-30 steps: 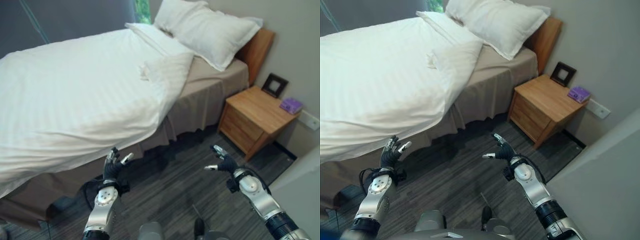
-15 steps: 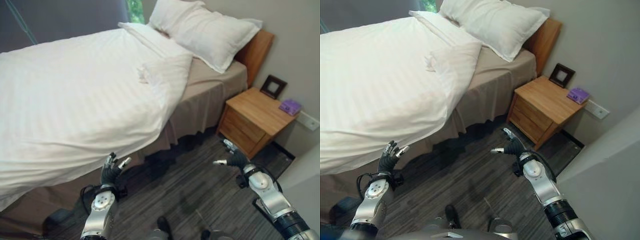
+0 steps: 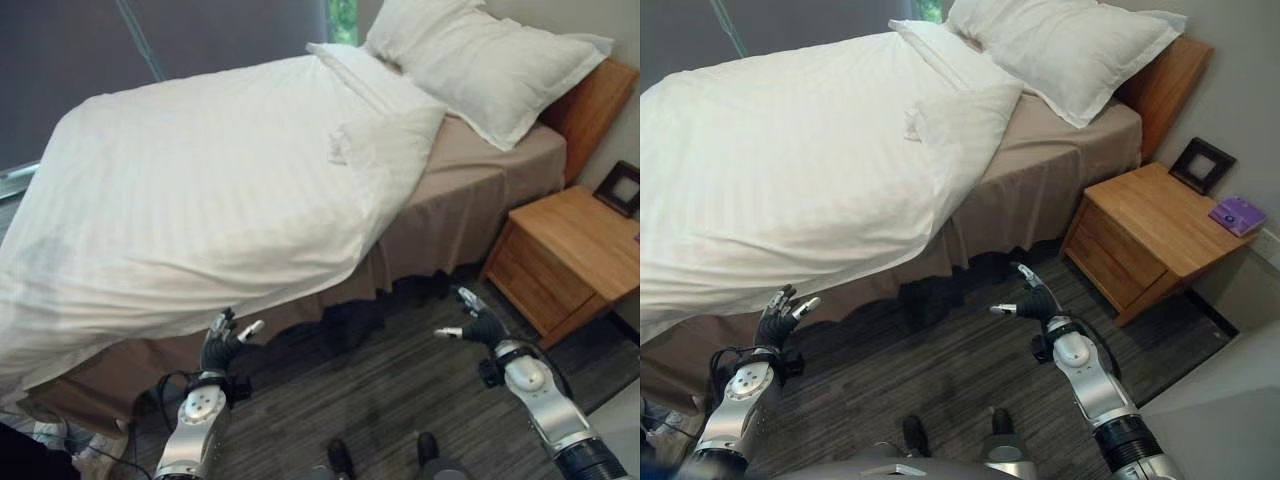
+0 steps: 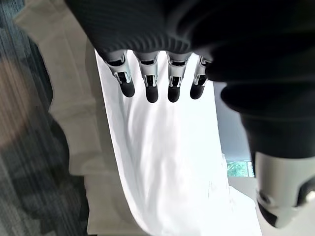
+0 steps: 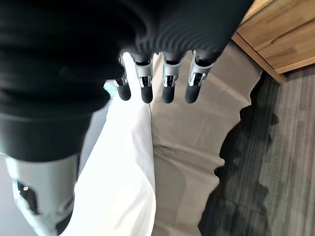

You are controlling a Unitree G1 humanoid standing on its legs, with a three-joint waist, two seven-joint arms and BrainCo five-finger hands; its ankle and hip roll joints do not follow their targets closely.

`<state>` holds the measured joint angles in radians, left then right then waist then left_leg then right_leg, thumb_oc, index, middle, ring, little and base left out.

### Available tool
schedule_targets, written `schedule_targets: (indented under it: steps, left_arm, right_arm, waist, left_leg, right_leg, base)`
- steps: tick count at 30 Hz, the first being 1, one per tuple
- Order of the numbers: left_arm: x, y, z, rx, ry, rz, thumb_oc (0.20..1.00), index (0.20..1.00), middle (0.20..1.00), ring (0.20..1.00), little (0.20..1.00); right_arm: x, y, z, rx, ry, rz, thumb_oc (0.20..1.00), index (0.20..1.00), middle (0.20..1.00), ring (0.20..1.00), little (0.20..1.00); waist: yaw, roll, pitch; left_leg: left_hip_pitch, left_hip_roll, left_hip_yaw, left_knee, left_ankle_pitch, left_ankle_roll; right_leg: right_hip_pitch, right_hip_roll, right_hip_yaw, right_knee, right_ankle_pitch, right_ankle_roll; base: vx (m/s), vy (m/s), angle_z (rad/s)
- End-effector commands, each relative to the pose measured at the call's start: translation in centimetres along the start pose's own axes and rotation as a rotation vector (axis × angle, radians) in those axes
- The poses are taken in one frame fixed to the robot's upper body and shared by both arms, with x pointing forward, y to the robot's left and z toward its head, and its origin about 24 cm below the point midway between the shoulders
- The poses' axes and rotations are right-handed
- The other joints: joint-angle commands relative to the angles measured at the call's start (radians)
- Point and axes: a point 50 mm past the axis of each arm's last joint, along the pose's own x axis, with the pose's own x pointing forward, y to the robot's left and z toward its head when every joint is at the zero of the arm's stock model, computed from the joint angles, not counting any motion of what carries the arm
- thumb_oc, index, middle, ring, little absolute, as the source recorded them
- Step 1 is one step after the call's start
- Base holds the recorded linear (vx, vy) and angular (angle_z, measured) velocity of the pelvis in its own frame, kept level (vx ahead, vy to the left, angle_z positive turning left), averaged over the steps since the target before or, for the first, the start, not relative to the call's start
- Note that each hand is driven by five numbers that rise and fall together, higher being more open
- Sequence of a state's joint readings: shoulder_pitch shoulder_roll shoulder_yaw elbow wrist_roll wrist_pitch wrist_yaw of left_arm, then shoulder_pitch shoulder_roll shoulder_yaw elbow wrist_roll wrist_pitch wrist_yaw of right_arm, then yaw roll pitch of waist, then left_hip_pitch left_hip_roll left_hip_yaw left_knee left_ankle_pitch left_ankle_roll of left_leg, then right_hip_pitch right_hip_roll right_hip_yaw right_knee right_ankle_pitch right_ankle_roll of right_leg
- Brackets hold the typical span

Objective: Making the bed.

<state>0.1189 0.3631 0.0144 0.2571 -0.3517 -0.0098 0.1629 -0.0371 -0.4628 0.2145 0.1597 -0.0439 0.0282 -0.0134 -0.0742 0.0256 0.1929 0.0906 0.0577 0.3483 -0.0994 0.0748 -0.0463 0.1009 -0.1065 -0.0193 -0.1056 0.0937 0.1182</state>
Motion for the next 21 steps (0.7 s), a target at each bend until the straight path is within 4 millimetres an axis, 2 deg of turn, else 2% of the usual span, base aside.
schedule_targets:
  steps: [1,2,3,5,6,9,10,11,13,15,16,17,18,21]
  left_arm:
    - [-0.1,1.0,0.3,0.153,-0.045,0.068,1.000,1.000,1.000,1.000,1.000]
    - [0.3,0.6,0.6,0.131,-0.054,0.058,1.000,1.000,1.000,1.000,1.000]
    - [0.4,0.6,0.6,0.131,-0.055,0.058,1.000,1.000,1.000,1.000,1.000]
    - [1.4,0.3,1.0,0.173,-0.061,0.058,1.000,1.000,1.000,1.000,1.000]
    - [1.5,0.1,1.0,0.190,-0.053,0.042,1.000,1.000,1.000,1.000,1.000]
    - [1.6,0.7,1.8,0.218,-0.078,0.057,1.000,1.000,1.000,1.000,1.000]
    - [1.7,0.8,2.3,0.220,-0.094,0.062,1.000,1.000,1.000,1.000,1.000]
    - [2.0,1.1,3.1,0.230,-0.121,0.079,1.000,1.000,1.000,1.000,1.000]
    - [2.4,1.3,4.2,0.232,-0.156,0.092,1.000,1.000,1.000,1.000,1.000]
    - [2.8,1.3,5.0,0.231,-0.183,0.100,1.000,1.000,1.000,1.000,1.000]
    - [3.3,1.1,6.5,0.223,-0.235,0.107,1.000,1.000,1.000,1.000,1.000]
    - [3.4,0.9,7.1,0.214,-0.256,0.106,1.000,1.000,1.000,1.000,1.000]
    - [3.4,0.9,7.1,0.214,-0.256,0.106,1.000,1.000,1.000,1.000,1.000]
    - [3.0,0.1,9.2,0.160,-0.355,0.065,1.000,1.000,1.000,1.000,1.000]
  right_arm:
    - [-5.9,-0.5,-9.9,0.397,0.367,-0.301,1.000,1.000,1.000,1.000,1.000]
    - [-5.4,-0.2,-9.3,0.397,0.344,-0.285,1.000,1.000,1.000,1.000,1.000]
    - [-5.3,-0.2,-9.3,0.398,0.343,-0.286,1.000,1.000,1.000,1.000,1.000]
    - [-4.2,0.4,-9.2,0.390,0.352,-0.273,1.000,1.000,1.000,1.000,1.000]
    - [-3.1,0.3,-7.9,0.321,0.312,-0.247,1.000,1.000,1.000,1.000,1.000]
    - [-2.5,-0.2,-7.0,0.294,0.280,-0.255,1.000,1.000,1.000,1.000,1.000]
    - [-2.1,-0.4,-6.5,0.269,0.261,-0.255,1.000,1.000,1.000,1.000,1.000]
    - [-1.2,-1.1,-5.4,0.208,0.217,-0.261,1.000,1.000,1.000,1.000,1.000]
    - [-0.3,-1.8,-4.0,0.166,0.162,-0.261,1.000,1.000,1.000,1.000,1.000]
    - [0.1,-2.2,-3.5,0.153,0.142,-0.270,1.000,1.000,1.000,1.000,1.000]
    - [0.4,-2.8,-2.7,0.136,0.110,-0.282,1.000,1.000,1.000,1.000,1.000]
    - [0.5,-3.0,-2.5,0.131,0.104,-0.285,1.000,1.000,1.000,1.000,1.000]
    - [0.5,-3.0,-2.5,0.131,0.104,-0.285,1.000,1.000,1.000,1.000,1.000]
    - [-0.1,-3.1,-2.9,0.132,0.117,-0.301,1.000,1.000,1.000,1.000,1.000]
  waist:
    - [-0.018,-0.043,-0.049]
    - [-0.022,-0.043,-0.035]
    - [-0.022,-0.044,-0.034]
    - [-0.032,-0.048,-0.019]
    - [-0.017,-0.054,-0.020]
    - [-0.010,-0.054,-0.020]
    - [-0.006,-0.055,-0.013]
    - [-0.004,-0.059,-0.005]
    - [-0.012,-0.062,-0.004]
    - [-0.016,-0.059,0.000]
    - [-0.028,-0.064,0.001]
    - [-0.032,-0.065,0.002]
    - [-0.032,-0.063,0.003]
    - [-0.036,-0.061,0.004]
  left_leg:
    - [0.114,0.078,-0.021,0.012,-0.129,-0.069]
    - [0.112,0.070,-0.042,0.012,-0.132,-0.061]
    - [0.112,0.070,-0.042,0.012,-0.132,-0.061]
    - [0.096,0.049,-0.073,0.012,-0.137,-0.042]
    - [0.107,0.028,-0.080,0.012,-0.150,-0.029]
    - [0.114,0.021,-0.063,0.012,-0.150,-0.016]
    - [0.123,0.015,-0.051,0.012,-0.154,-0.007]
    - [0.142,0.009,-0.027,0.012,-0.169,-0.003]
    - [0.144,0.015,-0.017,0.012,-0.172,-0.013]
    - [0.149,0.022,-0.020,0.012,-0.175,-0.019]
    - [0.153,0.033,-0.024,0.012,-0.171,-0.034]
    - [0.159,0.046,-0.025,0.012,-0.173,-0.044]
    - [0.159,0.047,-0.026,0.012,-0.174,-0.045]
    - [0.200,0.092,-0.030,0.012,-0.190,-0.077]
  right_leg:
    - [-0.090,-0.040,-0.344,0.139,-0.089,-0.016]
    - [-0.107,-0.043,-0.316,0.178,-0.095,-0.007]
    - [-0.109,-0.045,-0.315,0.182,-0.097,-0.007]
    - [-0.136,-0.025,-0.199,0.216,-0.109,0.005]
    - [-0.113,-0.031,-0.175,0.213,-0.107,0.008]
    - [-0.126,-0.049,-0.198,0.258,-0.083,0.015]
    - [-0.145,-0.066,-0.208,0.298,-0.065,0.025]
    - [-0.167,-0.096,-0.224,0.323,-0.019,0.046]
    - [-0.190,-0.096,-0.216,0.278,0.000,0.051]
    - [-0.199,-0.091,-0.207,0.243,0.000,0.051]
    - [-0.236,-0.104,-0.185,0.153,0.030,0.055]
    - [-0.250,-0.121,-0.180,0.100,0.048,0.062]
    - [-0.245,-0.119,-0.182,0.093,0.052,0.062]
    - [-0.298,-0.177,-0.161,0.018,0.068,0.085]
  base:
    - [-0.11,0.088,0.06]
    - [-0.10,0.117,0.19]
    - [-0.16,0.151,0.40]
    - [-0.19,0.197,0.38]
    - [-0.16,0.200,0.17]
    - [-0.07,0.098,-0.07]
    - [-0.08,0.134,-0.18]
    - [-0.05,0.073,-0.20]
    - [0.00,-0.008,-0.33]
    - [0.08,-0.089,-0.08]
    - [0.17,-0.208,0.26]
    - [0.15,-0.177,0.38]
    - [0.13,-0.144,0.33]
    - [0.22,-0.224,-0.10]
